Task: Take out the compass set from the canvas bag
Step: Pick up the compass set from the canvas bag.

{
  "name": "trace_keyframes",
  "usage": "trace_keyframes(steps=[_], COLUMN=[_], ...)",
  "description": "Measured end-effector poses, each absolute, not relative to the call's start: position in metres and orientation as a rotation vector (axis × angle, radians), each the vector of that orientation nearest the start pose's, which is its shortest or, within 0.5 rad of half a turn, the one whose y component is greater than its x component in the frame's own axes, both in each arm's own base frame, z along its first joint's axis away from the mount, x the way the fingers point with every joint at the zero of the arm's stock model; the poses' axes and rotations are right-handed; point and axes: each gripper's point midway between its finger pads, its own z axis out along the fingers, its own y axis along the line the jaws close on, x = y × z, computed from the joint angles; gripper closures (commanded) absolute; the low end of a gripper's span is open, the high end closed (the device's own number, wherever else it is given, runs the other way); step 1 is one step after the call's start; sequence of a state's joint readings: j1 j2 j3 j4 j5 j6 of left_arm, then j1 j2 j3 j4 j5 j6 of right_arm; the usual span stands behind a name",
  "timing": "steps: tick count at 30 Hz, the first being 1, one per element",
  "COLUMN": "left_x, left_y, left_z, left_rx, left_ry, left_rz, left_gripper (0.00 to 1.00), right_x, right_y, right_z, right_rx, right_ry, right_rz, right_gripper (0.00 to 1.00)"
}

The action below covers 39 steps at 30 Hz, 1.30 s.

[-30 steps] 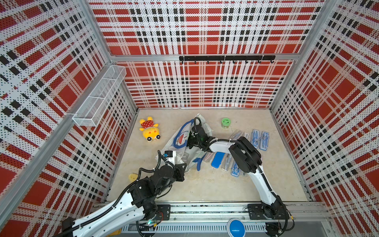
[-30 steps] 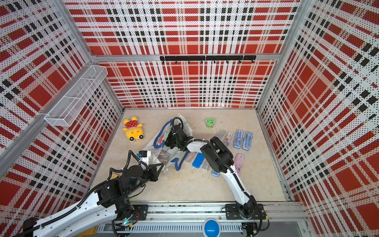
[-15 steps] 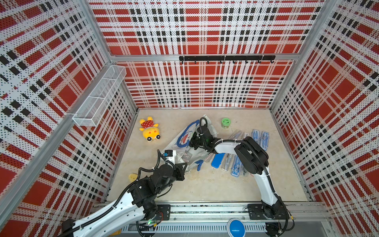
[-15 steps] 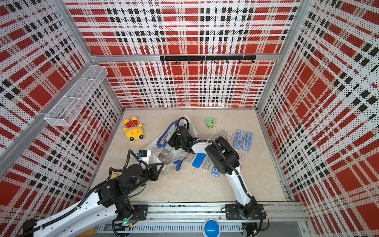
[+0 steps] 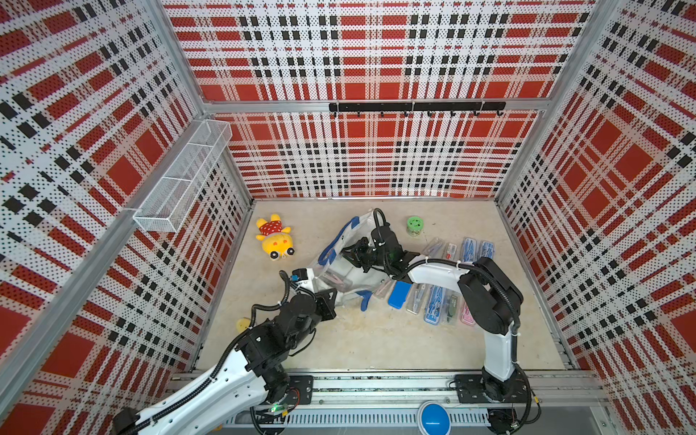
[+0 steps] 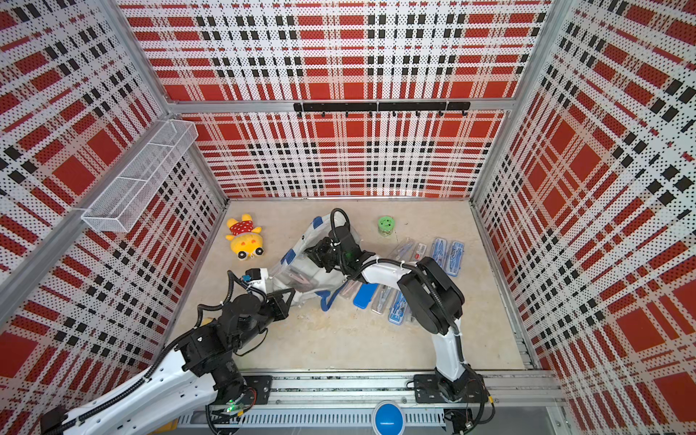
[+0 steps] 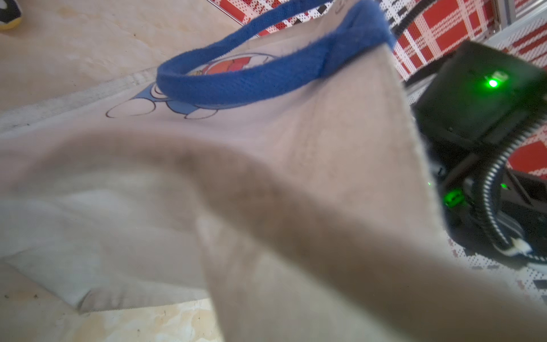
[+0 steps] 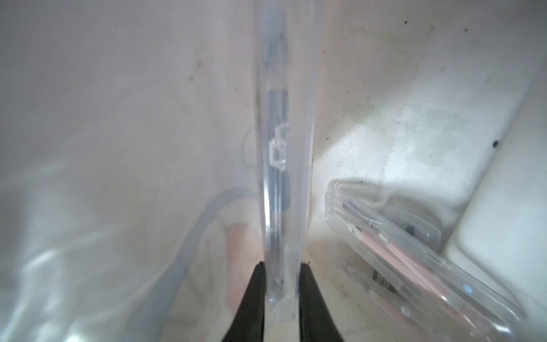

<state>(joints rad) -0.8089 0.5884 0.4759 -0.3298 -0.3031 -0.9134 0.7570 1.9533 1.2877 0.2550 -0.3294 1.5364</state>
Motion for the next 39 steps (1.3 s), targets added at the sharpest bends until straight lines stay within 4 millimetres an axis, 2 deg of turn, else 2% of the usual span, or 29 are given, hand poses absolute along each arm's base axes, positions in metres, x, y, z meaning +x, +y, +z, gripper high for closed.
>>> trace_keyframes(steps=[5, 15, 22, 30, 35, 39], left_x=[0.229, 0.236, 0.240, 0.246, 0.249, 0.251], left_y=[-0.143, -0.136, -0.132, -0.123, -0.116, -0.109], left_z=[0.191, 0.189, 0.188, 0.187, 0.186, 0.184], left_rx=[-0.417, -0.499, -0.532, -0.585, -0.617, -0.647], left_ry=[2.040, 2.043, 2.039, 2.033, 2.033, 2.035], left_rz=[-0.796, -0.825, -0.836, -0.840, -0.842, -0.842], left_gripper=[1.00, 1.00, 1.00, 1.00, 1.00, 1.00], right_x=[0.362, 0.346, 0.339, 0.321, 0.315, 0.322], right_y=[0.422, 0.408, 0.407, 0.399, 0.378, 0.333], right_z=[0.181, 0.210, 0.245, 0.290, 0.326, 0.343], right_rx=[0.577, 0.421, 0.289, 0.138, 0.083, 0.129], right_ry=[2.382, 2.400, 2.357, 2.283, 2.195, 2.131], right_rz=[1.586, 1.509, 1.525, 1.576, 1.594, 1.549], right_gripper=[0.92, 0.91, 0.91, 0.91, 0.92, 0.91])
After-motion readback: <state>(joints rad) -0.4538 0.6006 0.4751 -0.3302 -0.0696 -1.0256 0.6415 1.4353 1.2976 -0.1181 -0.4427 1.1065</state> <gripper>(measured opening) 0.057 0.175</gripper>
